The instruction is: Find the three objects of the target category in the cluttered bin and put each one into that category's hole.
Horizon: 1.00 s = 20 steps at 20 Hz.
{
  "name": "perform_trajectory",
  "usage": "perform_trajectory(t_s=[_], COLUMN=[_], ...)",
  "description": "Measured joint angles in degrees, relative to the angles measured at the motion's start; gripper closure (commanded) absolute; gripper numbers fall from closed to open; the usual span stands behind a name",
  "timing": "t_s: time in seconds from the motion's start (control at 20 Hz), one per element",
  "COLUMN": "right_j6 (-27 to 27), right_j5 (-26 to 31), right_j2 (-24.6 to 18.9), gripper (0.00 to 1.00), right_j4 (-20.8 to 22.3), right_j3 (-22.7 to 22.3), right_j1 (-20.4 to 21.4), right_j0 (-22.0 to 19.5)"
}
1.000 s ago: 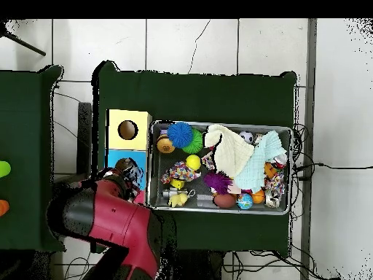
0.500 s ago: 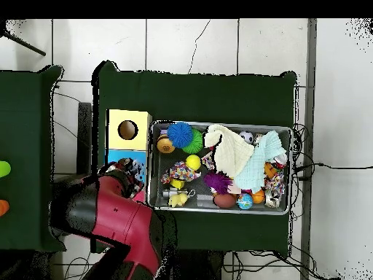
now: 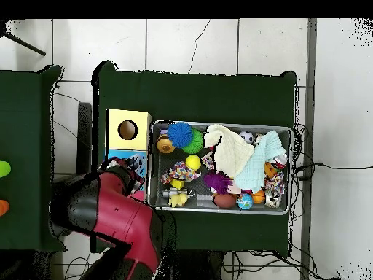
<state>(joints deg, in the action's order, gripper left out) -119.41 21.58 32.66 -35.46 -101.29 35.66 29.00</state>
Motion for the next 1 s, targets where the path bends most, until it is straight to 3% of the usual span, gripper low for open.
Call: perform_trajectory(t_s=[1.0], right_j6=[-0.38], right_j5=[-2.59], right_j2=[-0.26], gripper=[1.0], right_j4=[-4.25], right_j3=[-0.37], right_j1=[-2.94], right_j0=[2.28])
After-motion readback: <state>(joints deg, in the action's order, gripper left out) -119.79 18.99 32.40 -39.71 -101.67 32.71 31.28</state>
